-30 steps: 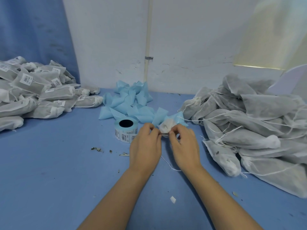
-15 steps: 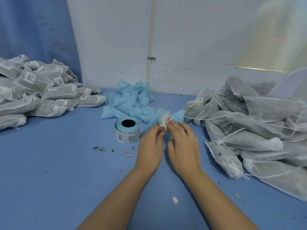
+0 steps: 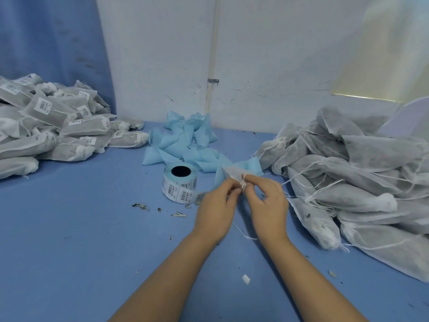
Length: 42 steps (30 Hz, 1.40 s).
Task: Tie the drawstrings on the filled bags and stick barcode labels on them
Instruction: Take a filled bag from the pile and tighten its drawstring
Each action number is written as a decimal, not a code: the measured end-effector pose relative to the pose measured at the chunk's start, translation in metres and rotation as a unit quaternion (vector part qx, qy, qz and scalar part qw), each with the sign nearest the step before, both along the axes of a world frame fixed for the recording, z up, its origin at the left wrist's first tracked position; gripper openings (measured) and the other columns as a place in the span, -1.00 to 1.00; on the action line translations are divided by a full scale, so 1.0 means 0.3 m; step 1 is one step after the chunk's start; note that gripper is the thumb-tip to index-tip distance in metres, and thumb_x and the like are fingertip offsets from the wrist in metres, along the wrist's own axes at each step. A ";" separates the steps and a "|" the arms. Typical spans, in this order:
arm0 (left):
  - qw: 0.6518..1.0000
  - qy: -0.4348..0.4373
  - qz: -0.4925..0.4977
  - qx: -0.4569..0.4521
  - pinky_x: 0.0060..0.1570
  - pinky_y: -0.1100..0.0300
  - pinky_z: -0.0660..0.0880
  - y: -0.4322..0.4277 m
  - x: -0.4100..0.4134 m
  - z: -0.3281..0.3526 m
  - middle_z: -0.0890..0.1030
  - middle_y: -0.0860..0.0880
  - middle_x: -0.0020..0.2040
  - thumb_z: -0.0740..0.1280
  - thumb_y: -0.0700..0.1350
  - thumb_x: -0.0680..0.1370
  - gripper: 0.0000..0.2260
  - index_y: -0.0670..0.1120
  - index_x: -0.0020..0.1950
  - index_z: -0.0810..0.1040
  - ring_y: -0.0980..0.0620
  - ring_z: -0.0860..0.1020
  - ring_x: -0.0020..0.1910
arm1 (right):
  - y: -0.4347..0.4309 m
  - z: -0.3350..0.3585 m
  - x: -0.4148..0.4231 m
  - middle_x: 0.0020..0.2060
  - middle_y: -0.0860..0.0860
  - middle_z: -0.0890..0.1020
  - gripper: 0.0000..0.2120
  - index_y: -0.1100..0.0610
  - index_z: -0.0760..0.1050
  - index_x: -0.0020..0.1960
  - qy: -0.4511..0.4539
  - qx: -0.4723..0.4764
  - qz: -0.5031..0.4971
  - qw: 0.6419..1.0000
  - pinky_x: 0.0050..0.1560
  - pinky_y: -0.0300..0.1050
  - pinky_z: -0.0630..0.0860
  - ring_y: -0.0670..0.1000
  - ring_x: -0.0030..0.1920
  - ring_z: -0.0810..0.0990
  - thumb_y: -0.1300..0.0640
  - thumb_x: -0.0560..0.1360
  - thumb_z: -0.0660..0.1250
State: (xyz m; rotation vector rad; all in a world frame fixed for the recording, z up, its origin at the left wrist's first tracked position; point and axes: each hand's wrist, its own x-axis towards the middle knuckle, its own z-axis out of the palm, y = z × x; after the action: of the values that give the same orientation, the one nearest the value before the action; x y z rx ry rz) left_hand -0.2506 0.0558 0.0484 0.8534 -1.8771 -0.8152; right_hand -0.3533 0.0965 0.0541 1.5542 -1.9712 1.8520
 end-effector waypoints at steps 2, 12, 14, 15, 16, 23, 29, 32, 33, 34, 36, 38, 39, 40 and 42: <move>0.999 0.020 -0.022 0.036 -0.09 0.26 0.45 0.000 -0.002 -0.004 0.60 0.14 -0.24 0.24 -0.14 0.61 -0.90 -0.02 -0.06 0.52 0.23 0.55 -0.19 | 0.000 0.003 -0.002 -0.13 -0.32 0.60 -0.77 -0.11 0.60 -0.10 -0.049 0.006 0.018 0.999 0.05 -0.52 0.30 -0.27 0.04 0.47 0.24 0.48 0.37; 0.989 0.076 -0.049 0.116 -0.22 0.49 0.41 -0.011 -0.003 -0.004 0.65 -0.04 -0.21 0.20 -0.20 0.61 -0.86 -0.07 -0.12 0.47 0.09 0.61 -0.19 | -0.019 0.001 -0.031 -0.19 -0.20 0.70 -0.81 -0.04 0.67 -0.14 -0.236 0.012 0.085 0.968 -0.11 -0.47 0.47 -0.28 -0.10 0.64 0.26 0.43 0.45; 0.983 0.097 -0.042 0.149 -0.28 0.43 0.41 -0.014 -0.005 -0.001 0.66 -0.11 -0.17 0.18 -0.18 0.63 -0.88 -0.07 -0.08 0.45 0.01 0.63 -0.20 | -0.022 0.002 -0.033 -0.21 -0.21 0.70 -0.80 -0.06 0.66 -0.18 -0.244 0.009 0.097 0.965 -0.13 -0.47 0.47 -0.27 -0.11 0.65 0.26 0.41 0.46; 0.981 0.104 -0.035 0.161 -0.30 0.40 0.41 -0.015 -0.006 0.000 0.66 -0.14 -0.17 0.16 -0.17 0.64 -0.89 -0.07 -0.06 0.43 -0.01 0.64 -0.20 | -0.022 0.003 -0.032 -0.22 -0.21 0.70 -0.80 -0.06 0.66 -0.19 -0.241 0.011 0.101 0.965 -0.13 -0.47 0.47 -0.26 -0.12 0.65 0.25 0.41 0.47; 0.979 0.108 -0.027 0.169 -0.32 0.38 0.40 -0.016 -0.007 -0.002 0.66 -0.15 -0.17 0.15 -0.16 0.64 -0.89 -0.07 -0.05 0.42 -0.02 0.64 -0.22 | -0.021 0.005 -0.030 -0.23 -0.21 0.70 -0.80 -0.07 0.66 -0.21 -0.234 0.016 0.104 0.967 -0.13 -0.47 0.47 -0.25 -0.13 0.65 0.24 0.40 0.48; 0.991 0.062 0.046 0.110 -0.20 0.03 0.52 -0.009 0.005 -0.012 0.62 -0.08 -0.30 0.11 -0.06 0.65 -0.89 0.02 -0.03 0.39 -0.02 0.60 -0.29 | -0.006 0.012 -0.012 -0.26 -0.33 0.66 -0.80 -0.13 0.66 -0.25 -0.061 0.078 0.107 0.989 -0.04 -0.42 0.40 -0.26 -0.08 0.57 0.17 0.43 0.45; 0.978 -0.107 0.153 -0.090 -0.23 0.05 0.44 0.008 0.012 0.002 0.50 0.03 -0.10 0.13 -0.03 0.64 -0.83 -0.04 0.03 0.47 0.02 0.47 -0.14 | -0.009 0.006 -0.010 -0.26 -0.28 0.62 -0.94 0.01 0.70 -0.13 0.013 0.102 0.068 0.992 -0.06 -0.53 0.29 -0.15 -0.01 0.44 0.13 0.44 0.45; 0.978 -0.090 0.145 -0.121 -0.21 0.08 0.44 0.011 0.005 0.008 0.44 0.05 -0.01 0.18 -0.09 0.62 -0.86 -0.09 -0.01 0.51 0.08 0.45 -0.13 | -0.013 0.004 0.003 -0.25 -0.25 0.60 -0.96 0.03 0.66 -0.17 -0.003 0.098 0.048 0.994 -0.05 -0.52 0.29 -0.12 0.03 0.39 0.15 0.43 0.45; 0.985 -0.061 0.123 -0.101 -0.19 0.13 0.42 0.012 0.001 0.007 0.44 0.08 -0.04 0.18 -0.13 0.62 -0.88 -0.08 -0.04 0.49 0.13 0.45 -0.17 | -0.014 0.002 0.008 -0.25 -0.22 0.60 -0.95 0.03 0.64 -0.20 -0.018 0.097 0.048 0.994 -0.05 -0.49 0.32 -0.09 0.03 0.40 0.16 0.42 0.45; 0.993 -0.019 0.098 -0.063 -0.20 0.19 0.40 0.014 -0.005 0.006 0.45 0.08 -0.09 0.18 -0.17 0.61 -0.90 -0.06 -0.06 0.46 0.15 0.45 -0.21 | -0.014 0.002 0.013 -0.25 -0.17 0.61 -0.94 0.04 0.62 -0.23 -0.038 0.096 0.051 0.993 -0.03 -0.43 0.36 -0.05 0.04 0.43 0.17 0.41 0.44; 0.993 0.086 0.059 0.047 -0.28 0.23 0.44 0.023 -0.015 0.007 0.53 0.05 -0.22 0.19 -0.22 0.61 -0.88 -0.07 -0.09 0.45 0.14 0.49 -0.34 | -0.017 0.001 0.016 -0.23 -0.07 0.61 -0.91 0.06 0.58 -0.27 -0.084 0.098 0.058 0.990 0.03 -0.17 0.47 0.04 0.03 0.51 0.18 0.40 0.43; 0.970 0.183 0.029 0.157 -0.31 0.15 0.56 0.033 -0.025 0.010 0.60 0.02 -0.28 0.19 -0.25 0.61 -0.86 -0.08 -0.10 0.46 0.02 0.59 -0.34 | -0.020 0.001 0.021 -0.12 -0.04 0.54 -0.87 0.07 0.55 -0.29 -0.138 0.093 0.066 0.984 0.00 -0.16 0.51 -0.09 -0.01 0.54 0.22 0.40 0.43; 0.958 0.217 0.017 0.186 -0.25 0.14 0.59 0.035 -0.029 0.011 0.62 0.00 -0.23 0.18 -0.26 0.61 -0.85 -0.08 -0.10 0.46 -0.01 0.63 -0.24 | -0.022 0.000 0.023 -0.07 -0.03 0.49 -0.87 0.09 0.55 -0.29 -0.175 0.088 0.077 0.978 -0.03 -0.22 0.53 -0.20 -0.06 0.54 0.24 0.40 0.43; 0.952 0.235 0.006 0.197 -0.19 0.16 0.60 0.035 -0.031 0.012 0.62 -0.03 -0.17 0.18 -0.28 0.62 -0.85 -0.09 -0.10 0.46 -0.03 0.64 -0.15 | -0.025 -0.001 0.023 -0.03 0.01 0.46 -0.88 0.11 0.55 -0.28 -0.211 0.087 0.091 0.969 -0.03 -0.26 0.54 -0.24 -0.11 0.55 0.26 0.41 0.42; 0.959 0.220 -0.010 0.177 -0.14 0.26 0.58 0.033 -0.030 0.017 0.60 -0.07 -0.14 0.16 -0.28 0.62 -0.85 -0.11 -0.09 0.44 0.03 0.64 -0.13 | -0.031 -0.003 0.015 0.00 0.16 0.52 -0.89 0.17 0.54 -0.25 -0.268 0.098 0.121 0.951 0.07 -0.11 0.56 -0.02 -0.06 0.61 0.28 0.44 0.38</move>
State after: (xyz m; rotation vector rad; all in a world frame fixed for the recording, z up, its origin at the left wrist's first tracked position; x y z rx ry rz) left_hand -0.2595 0.0658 0.0534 0.7866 -1.3689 -1.2652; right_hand -0.3488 0.0873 0.0531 1.5137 -2.3237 2.4604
